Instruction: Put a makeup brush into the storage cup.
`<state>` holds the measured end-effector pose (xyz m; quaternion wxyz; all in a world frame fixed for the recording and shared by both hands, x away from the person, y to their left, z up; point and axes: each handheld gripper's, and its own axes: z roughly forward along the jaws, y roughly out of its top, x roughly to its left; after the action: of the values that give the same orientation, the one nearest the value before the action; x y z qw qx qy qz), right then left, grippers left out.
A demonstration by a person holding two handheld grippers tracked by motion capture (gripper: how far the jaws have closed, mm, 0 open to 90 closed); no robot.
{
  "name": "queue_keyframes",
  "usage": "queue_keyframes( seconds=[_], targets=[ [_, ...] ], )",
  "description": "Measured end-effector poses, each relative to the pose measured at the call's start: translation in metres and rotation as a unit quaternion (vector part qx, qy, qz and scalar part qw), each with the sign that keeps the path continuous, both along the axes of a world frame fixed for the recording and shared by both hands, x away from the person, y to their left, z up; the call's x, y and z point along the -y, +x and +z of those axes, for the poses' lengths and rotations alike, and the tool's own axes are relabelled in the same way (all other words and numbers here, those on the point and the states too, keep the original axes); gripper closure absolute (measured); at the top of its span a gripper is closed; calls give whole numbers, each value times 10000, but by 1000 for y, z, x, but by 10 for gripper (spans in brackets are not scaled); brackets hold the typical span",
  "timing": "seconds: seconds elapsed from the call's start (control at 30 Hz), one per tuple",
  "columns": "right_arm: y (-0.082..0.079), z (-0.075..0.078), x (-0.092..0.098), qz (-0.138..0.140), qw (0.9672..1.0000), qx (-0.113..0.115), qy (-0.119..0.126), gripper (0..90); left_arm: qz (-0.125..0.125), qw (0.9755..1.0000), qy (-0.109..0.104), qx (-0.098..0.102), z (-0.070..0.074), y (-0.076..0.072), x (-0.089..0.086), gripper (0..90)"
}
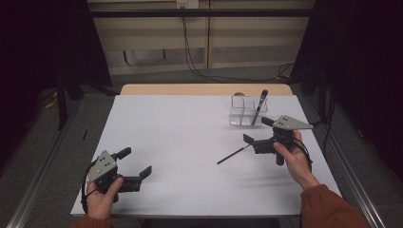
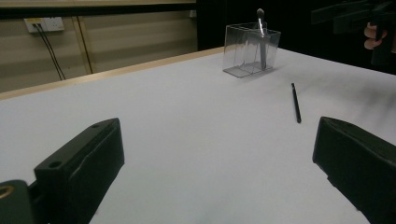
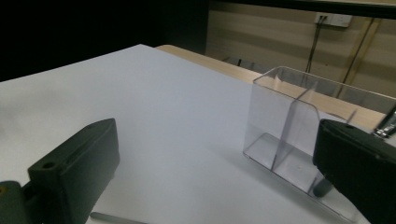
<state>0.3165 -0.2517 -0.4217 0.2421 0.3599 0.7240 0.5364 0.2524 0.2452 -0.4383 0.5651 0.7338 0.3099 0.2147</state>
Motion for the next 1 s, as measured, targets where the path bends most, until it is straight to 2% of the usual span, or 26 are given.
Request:
queue_keyframes(
  seconds=[0.13, 0.2, 0.27, 0.3, 0.33, 0.37, 0.47, 0.53, 0.6, 0.63, 0.67, 0.7, 0.73, 0.77, 0.8, 0.83, 0.87, 0.9, 0.93, 1.0],
  targets=[
    [7, 2, -5, 93, 10000, -3, -8, 0, -7, 10000, 12, 18, 0, 0, 0, 21],
    [12, 2, -8, 207, 9994, -241, -152, 0, 17, 10000, 6, 10, 0, 0, 0, 20],
    [14, 2, -9, 285, 9989, -328, -189, 0, 27, 10000, -6, -1, 0, 0, -1, 20],
    [16, 0, -11, 332, 9981, -384, -335, 0, 41, 10000, -2, 1, 0, 0, -1, 20],
    [16, 0, -11, 332, 9981, -384, -335, 0, 42, 10000, -3, -1, 0, 0, -1, 20],
    [17, -2, -12, 398, 9970, -479, -468, 0, 40, 10000, -3, -2, 0, 0, -1, 20],
    [19, -4, -12, 487, 9951, -607, -613, 1, 34, 10000, 4, 3, 0, 0, -1, 20],
    [23, -3, -11, 774, 9888, -952, -846, 0, 35, 10000, 13, 2, 0, 0, -1, 20],
    [25, -1, -11, 901, 9850, -1033, -1045, 2, 43, 10000, 12, -6, 0, 1, -1, 20],
    [27, 0, -11, 935, 9843, -1088, -1028, 8, 42, 10000, 6, -2, 0, 0, -1, 20],
    [30, 2, -12, 1061, 9803, -1196, -1162, 12, 40, 10000, -2, 0, 0, 0, -1, 20],
    [30, 2, -12, 1061, 9803, -1196, -1162, 12, 41, 10000, -6, 2, 0, 0, -1, 20],
    [32, 4, -13, 1103, 9785, -1234, -1229, 18, 46, 10000, -9, 0, 0, 0, -1, 20],
    [34, 4, -15, 1194, 9757, -1315, -1282, 25, 46, 10000, -8, 1, 0, 0, -1, 20],
    [37, 5, -18, 1287, 9707, -1424, -1446, 24, 46, 10000, -6, 1, 0, 0, -2, 20],
    [38, 5, -20, 1355, 9673, -1494, -1535, 24, 43, 10000, -4, 1, 0, 0, -2, 20],
    [38, 5, -20, 1355, 9673, -1494, -1535, 24, 43, 10000, -6, 3, 0, 0, -2, 20],
    [39, 4, -25, 1432, 9605, -1583, -1786, 24, 43, 10000, -4, 2, 0, 0, -2, 20],
    [39, 4, -25, 1432, 9605, -1583, -1786, 24, 46, 10000, -3, 4, 0, 0, -2, 20],
    [38, 2, -30, 1487, 9526, -1654, -2075, 25, 45, 10000, 0, 3, 0, 0, -1, 20]
  ],
)
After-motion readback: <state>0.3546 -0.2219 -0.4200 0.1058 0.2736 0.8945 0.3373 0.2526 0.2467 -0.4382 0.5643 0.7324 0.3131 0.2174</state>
